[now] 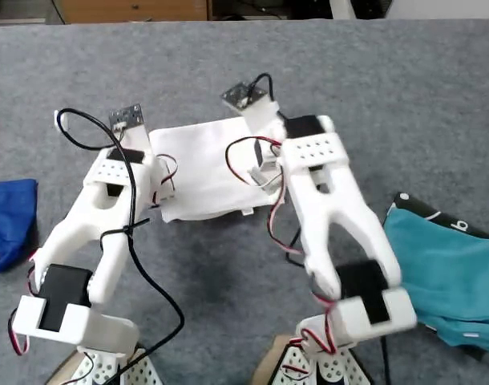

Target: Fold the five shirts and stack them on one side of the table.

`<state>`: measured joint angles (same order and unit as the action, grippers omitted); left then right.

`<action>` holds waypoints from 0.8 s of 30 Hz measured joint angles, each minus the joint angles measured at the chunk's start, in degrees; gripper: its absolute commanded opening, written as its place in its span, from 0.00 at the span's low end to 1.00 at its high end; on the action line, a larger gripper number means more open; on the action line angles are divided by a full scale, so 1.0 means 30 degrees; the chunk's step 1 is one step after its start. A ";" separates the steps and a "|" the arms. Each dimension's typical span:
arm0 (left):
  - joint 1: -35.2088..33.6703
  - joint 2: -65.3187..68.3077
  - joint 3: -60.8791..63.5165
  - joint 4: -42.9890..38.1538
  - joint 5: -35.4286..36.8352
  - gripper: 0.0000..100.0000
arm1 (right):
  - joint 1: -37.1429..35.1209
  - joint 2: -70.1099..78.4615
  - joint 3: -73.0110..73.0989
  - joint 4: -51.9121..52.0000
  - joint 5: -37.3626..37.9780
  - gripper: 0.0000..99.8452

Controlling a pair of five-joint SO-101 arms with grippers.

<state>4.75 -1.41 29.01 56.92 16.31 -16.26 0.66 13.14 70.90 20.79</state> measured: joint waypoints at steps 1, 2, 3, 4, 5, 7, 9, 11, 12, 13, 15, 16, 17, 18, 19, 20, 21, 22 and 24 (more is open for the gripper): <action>0.0000 0.0000 -0.0469 0.0410 0.0000 0.02 | 0.0000 -0.0586 0.0000 0.0117 0.0000 0.00; 0.0000 0.0000 -0.0967 0.0850 0.0000 0.02 | 0.0000 -0.1143 0.0000 0.0147 0.0000 0.00; 0.0000 0.0000 -0.1465 0.1201 0.0000 0.02 | 0.0000 -0.1524 0.0000 0.0176 0.0000 0.00; 0.0000 0.0000 -0.1993 0.1641 0.0000 0.02 | 0.0000 -0.1729 -0.0117 0.0176 0.0000 0.00; 0.0000 0.0000 -0.2520 0.1993 0.0000 0.02 | 0.0000 -0.1758 -0.0352 0.0176 0.0000 0.00; 0.0000 0.0000 -0.3634 0.2637 0.0000 0.02 | 0.0000 -0.1729 -0.0996 0.0176 0.0000 0.00; 0.0000 0.0000 -0.4718 0.3253 0.0000 0.02 | 0.0000 -0.1348 -0.2051 0.0176 0.0000 0.00; 0.0000 0.0000 -0.5626 0.3546 0.0000 0.02 | 0.0000 -0.0469 -0.3223 0.0176 0.0000 0.00; 0.0000 0.0000 -0.6007 0.3575 0.0000 0.02 | 0.0000 0.0117 -0.3810 0.0117 0.0000 0.00; 0.0000 0.0000 -0.6359 0.3604 0.0000 0.02 | 0.0000 0.0733 -0.4396 0.0117 0.0000 0.00; 0.0000 0.0000 -0.6916 0.3487 0.0000 0.02 | 0.0000 0.2081 -0.5538 0.0088 0.0000 0.00; 0.0000 0.0000 -0.7062 0.3194 0.0000 0.02 | 0.0000 0.2784 -0.6007 0.0088 -0.0117 0.00; 0.0000 0.0000 -0.7121 0.2842 -0.0088 0.02 | 0.0000 0.3458 -0.6476 0.0059 -0.0381 0.00; 0.0000 0.0000 -0.7179 0.2403 -0.0322 0.02 | 0.0000 0.4132 -0.6828 0.0059 -0.0527 0.00; 0.0000 0.0059 -0.7179 0.1905 -0.0527 0.02 | 0.0000 0.4718 -0.7121 0.0059 -0.0615 0.00; 0.0000 0.0234 -0.7209 0.1377 -0.0703 0.02 | 0.0000 0.5275 -0.7355 0.0059 -0.0674 0.00; 0.0000 0.0527 -0.7209 0.0791 -0.0821 0.02 | 0.0000 0.5773 -0.7502 0.0000 -0.0703 0.00; 0.0000 0.0908 -0.7209 0.0147 -0.0908 0.02 | 0.0000 0.6242 -0.7531 -0.0234 -0.0762 0.00; -0.0147 0.1788 -0.7209 -0.1231 -0.0996 0.02 | 0.0000 0.6945 -0.7560 -0.0908 -0.0762 0.00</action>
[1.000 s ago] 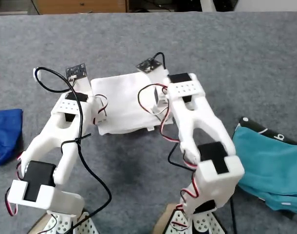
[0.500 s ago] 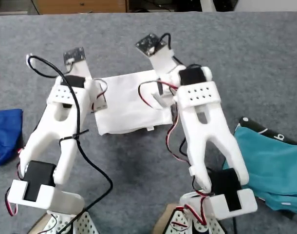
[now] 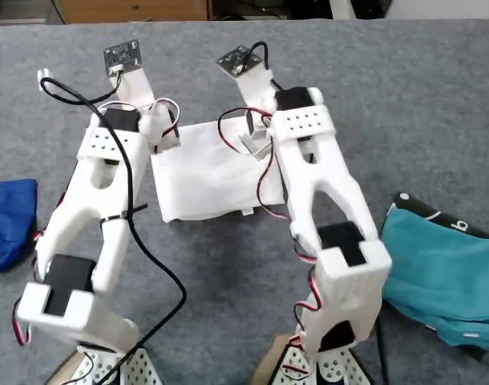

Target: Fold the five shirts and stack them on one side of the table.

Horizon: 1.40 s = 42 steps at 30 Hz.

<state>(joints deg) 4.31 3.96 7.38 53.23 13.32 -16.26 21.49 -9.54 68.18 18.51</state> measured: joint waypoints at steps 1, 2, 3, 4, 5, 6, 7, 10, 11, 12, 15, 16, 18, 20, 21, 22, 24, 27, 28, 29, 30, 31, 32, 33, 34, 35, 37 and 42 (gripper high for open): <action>-0.0176 0.0586 0.0000 -0.0674 0.0000 0.02 | 0.0000 0.0264 0.0000 -0.0352 0.0000 0.00; -0.0440 0.1201 0.0000 -0.1348 0.0029 0.02 | 0.0029 0.0322 0.0000 -0.0733 -0.0117 0.00; -0.0645 0.1788 0.0000 -0.1963 0.0029 0.02 | 0.0117 0.0322 0.0000 -0.1289 -0.0410 0.00; -0.0821 0.2374 0.0000 -0.2462 0.0029 0.02 | 0.0264 0.0322 0.0059 -0.1817 -0.0762 0.00; -0.0996 0.2930 0.0000 -0.2842 0.0029 0.02 | 0.0440 0.0322 0.0176 -0.2344 -0.1055 0.00; -0.1143 0.3487 0.0000 -0.3165 0.0029 0.02 | 0.0645 0.0440 0.0410 -0.2901 -0.1377 0.00; -0.1260 0.3985 0.0029 -0.3399 0.0029 0.02 | 0.0821 0.0498 0.0762 -0.3458 -0.1641 0.00; -0.1260 0.4835 -0.0176 -0.3663 0.0029 0.02 | 0.1026 0.0498 0.2081 -0.5275 -0.2403 0.00; -0.1260 0.4982 -0.0322 -0.3663 0.0029 0.02 | 0.1055 0.0498 0.2403 -0.5744 -0.2462 0.00; -0.1407 0.5099 -0.0440 -0.3663 0.0000 0.02 | 0.1114 0.0527 0.2608 -0.5978 -0.2579 0.00; -0.1817 0.5802 -0.0850 -0.3839 0.0029 0.02 | 0.1348 0.0498 0.2960 -0.6330 -0.2725 0.00; -0.1846 0.6183 -0.1055 -0.3839 0.0029 0.02 | 0.1407 0.0527 0.2989 -0.6330 -0.2725 0.00; -0.1875 0.6857 -0.1612 -0.3839 0.0029 0.02 | 0.1465 0.0527 0.3106 -0.6476 -0.2725 0.00; -0.1905 0.7326 -0.2139 -0.3839 0.0029 0.02 | 0.1436 0.0527 0.3194 -0.6740 -0.2725 0.00; -0.1905 0.7443 -0.2286 -0.3839 0.0029 0.02 | 0.1436 0.0527 0.3194 -0.6799 -0.2725 0.00; -0.1905 0.7531 -0.2432 -0.3751 0.0029 0.02 | 0.1436 0.0527 0.3194 -0.6828 -0.2725 0.00; -0.1905 0.7531 -0.2725 -0.3311 0.0029 0.02 | 0.1436 0.0527 0.3194 -0.6857 -0.2725 0.00; -0.1905 0.7707 -0.3165 -0.2813 0.0029 0.02 | 0.1524 0.0527 0.3194 -0.6857 -0.2725 0.00; -0.1905 0.7707 -0.3165 -0.2725 0.0029 0.02 | 0.1582 0.0527 0.3311 -0.6857 -0.2725 0.00; -0.1963 0.7707 -0.3165 -0.2725 0.0029 0.02 | 0.1670 0.0527 0.3429 -0.6916 -0.2725 0.00; -0.2022 0.7707 -0.3165 -0.2725 0.0029 0.02 | 0.1729 0.0527 0.3575 -0.7033 -0.2725 0.00; -0.2051 0.7707 -0.3165 -0.2725 0.0029 0.02 | 0.1817 0.0527 0.3751 -0.7150 -0.2725 0.00; -0.2081 0.7707 -0.3165 -0.2725 0.0029 0.02 | 0.1846 0.0527 0.3897 -0.7267 -0.2725 0.00; -0.2081 0.7707 -0.3165 -0.2608 0.0029 0.02 | 0.1875 0.0527 0.3985 -0.7297 -0.2725 0.00; -0.2081 0.7707 -0.3165 -0.2462 0.0029 0.02 | 0.1875 0.0527 0.3985 -0.7326 -0.2725 0.00; -0.2081 0.7707 -0.3165 -0.2374 0.0029 0.02 | 0.1875 0.0527 0.3985 -0.7326 -0.2725 0.00; -0.2139 0.7707 -0.3165 -0.2374 0.0029 0.02 | 0.1875 0.0527 0.3985 -0.7326 -0.2725 0.00; -0.2286 0.7707 -0.3165 -0.2315 0.0029 0.02 | 0.1875 0.0527 0.3985 -0.7326 -0.2725 0.00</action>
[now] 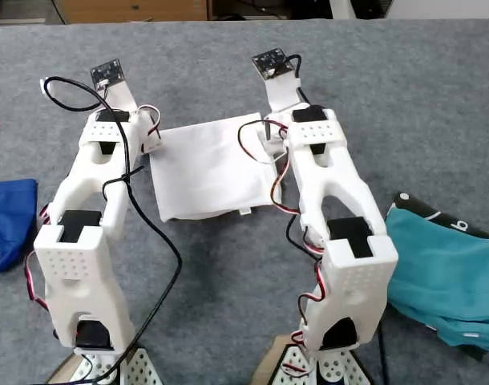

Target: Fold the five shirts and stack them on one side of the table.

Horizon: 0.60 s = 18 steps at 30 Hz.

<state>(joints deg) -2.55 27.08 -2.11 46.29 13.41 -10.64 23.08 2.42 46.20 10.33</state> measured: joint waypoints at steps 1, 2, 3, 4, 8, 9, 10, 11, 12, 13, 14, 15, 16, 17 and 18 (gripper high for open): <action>0.0000 0.0000 0.0000 0.0000 0.0000 0.02 | 0.0000 0.0000 0.0000 0.0000 0.0000 0.00; 0.0000 0.0000 0.0000 0.0000 0.0000 0.02 | 0.0000 0.0000 0.0000 0.0000 0.0000 0.00; 0.0000 0.0000 0.0000 0.0000 0.0000 0.02 | 0.0000 0.0000 0.0000 0.0000 0.0000 0.00; 0.0000 0.0000 0.0000 0.0000 0.0000 0.02 | 0.0000 0.0000 0.0000 0.0000 0.0000 0.00; 0.0000 0.0000 0.0000 0.0000 0.0000 0.02 | 0.0000 0.0000 0.0059 -0.0234 0.0000 0.00; 0.0000 0.0000 0.0000 0.0000 0.0000 0.02 | 0.0000 0.0000 0.0088 -0.0234 0.0000 0.00; 0.0000 0.0000 0.0000 0.0000 0.0000 0.02 | 0.0000 0.0000 0.0088 -0.0234 0.0000 0.00; 0.0000 0.0000 0.0000 0.0000 0.0000 0.02 | 0.0000 0.0000 0.0088 -0.0234 0.0000 0.00; 0.0000 0.0000 0.0000 0.0000 0.0000 0.02 | 0.0000 0.0000 0.0088 -0.0234 0.0000 0.00; 0.0000 0.0000 0.0000 0.0000 0.0000 0.02 | 0.0000 0.0000 0.0088 -0.0234 0.0000 0.00; 0.0000 0.0000 0.0000 0.0000 0.0000 0.02 | 0.0000 0.0000 0.0088 -0.0234 0.0000 0.00; 0.0000 0.0000 0.0000 0.0000 0.0000 0.02 | 0.0000 0.0000 0.0088 -0.0234 0.0000 0.00; 0.0000 0.0000 0.0000 0.0000 0.0000 0.02 | 0.0000 0.0000 0.0088 -0.0234 0.0000 0.00; 0.0000 0.0000 0.0000 0.0000 0.0000 0.02 | 0.0000 0.0000 0.0088 -0.0234 0.0000 0.00; 0.0000 0.0000 0.0000 0.0000 0.0000 0.02 | 0.0000 0.0000 0.0088 -0.0234 0.0000 0.00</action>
